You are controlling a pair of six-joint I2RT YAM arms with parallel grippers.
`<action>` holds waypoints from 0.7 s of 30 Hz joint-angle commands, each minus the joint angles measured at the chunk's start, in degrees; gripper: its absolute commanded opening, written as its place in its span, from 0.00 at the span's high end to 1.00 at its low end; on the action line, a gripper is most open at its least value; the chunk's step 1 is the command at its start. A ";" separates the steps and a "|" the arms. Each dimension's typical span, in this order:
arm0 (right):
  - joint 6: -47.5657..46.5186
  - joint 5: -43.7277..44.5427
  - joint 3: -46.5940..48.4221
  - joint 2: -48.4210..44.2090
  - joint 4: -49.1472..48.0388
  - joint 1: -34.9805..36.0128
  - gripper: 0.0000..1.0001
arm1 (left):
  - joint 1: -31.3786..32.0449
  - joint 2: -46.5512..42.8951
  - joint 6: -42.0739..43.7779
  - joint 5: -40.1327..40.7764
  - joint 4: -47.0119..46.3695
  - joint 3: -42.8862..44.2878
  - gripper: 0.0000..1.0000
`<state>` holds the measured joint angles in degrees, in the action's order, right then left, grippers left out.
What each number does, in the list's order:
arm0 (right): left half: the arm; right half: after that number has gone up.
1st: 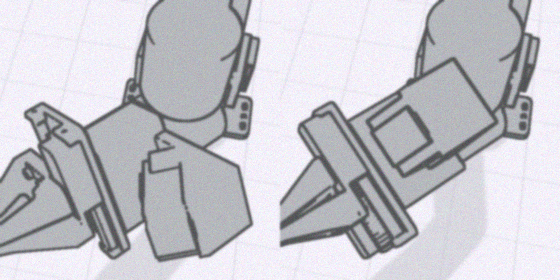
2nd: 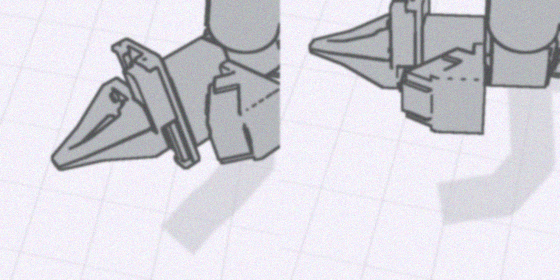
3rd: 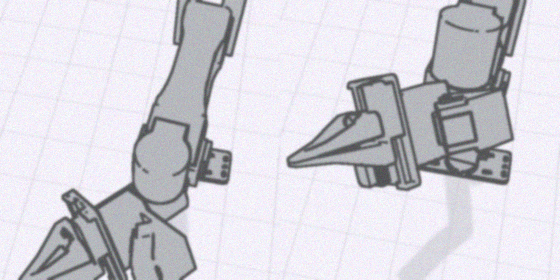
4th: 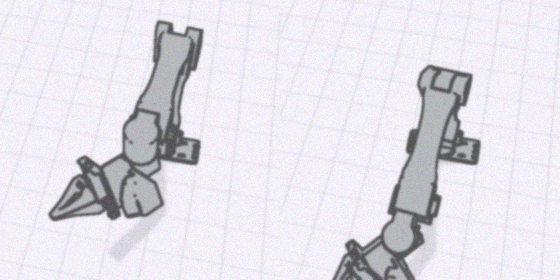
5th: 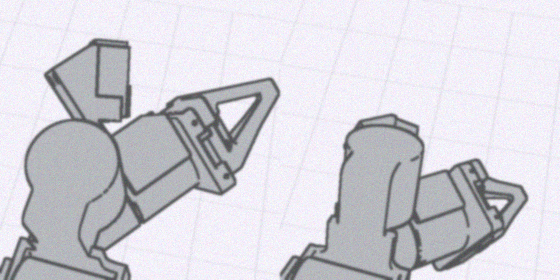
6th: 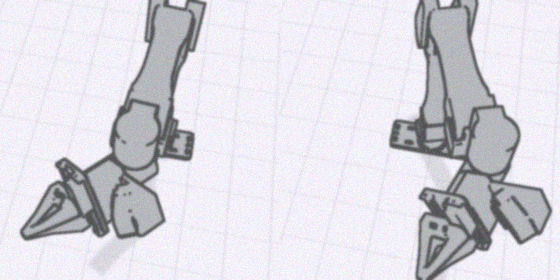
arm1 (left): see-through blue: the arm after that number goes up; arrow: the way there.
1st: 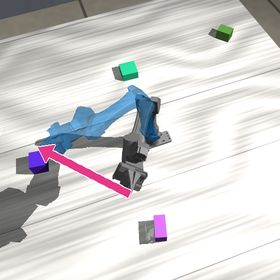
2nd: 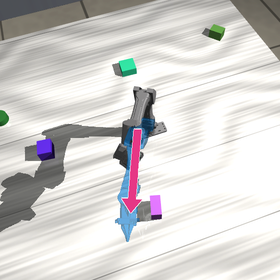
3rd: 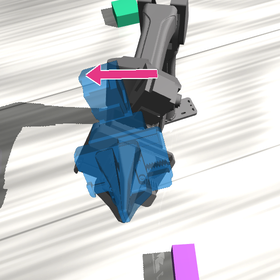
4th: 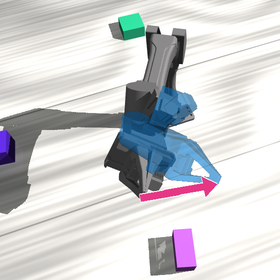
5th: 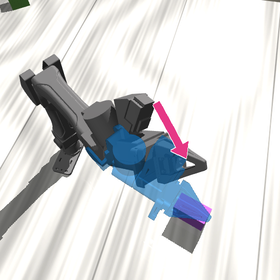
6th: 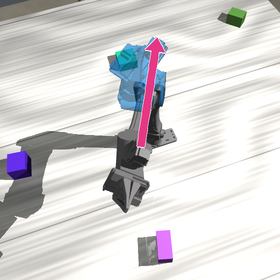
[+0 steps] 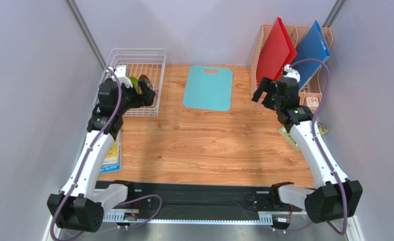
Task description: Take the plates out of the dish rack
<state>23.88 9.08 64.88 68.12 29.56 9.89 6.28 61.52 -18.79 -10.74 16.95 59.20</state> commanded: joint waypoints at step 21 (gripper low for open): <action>-6.56 -10.57 0.86 6.41 -6.36 0.13 0.04 | -0.13 24.61 -0.11 17.58 -11.23 7.94 0.09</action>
<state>18.72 1.43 63.05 71.90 24.93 9.89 6.24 83.20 -19.31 1.19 10.68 62.78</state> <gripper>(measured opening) 0.975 0.913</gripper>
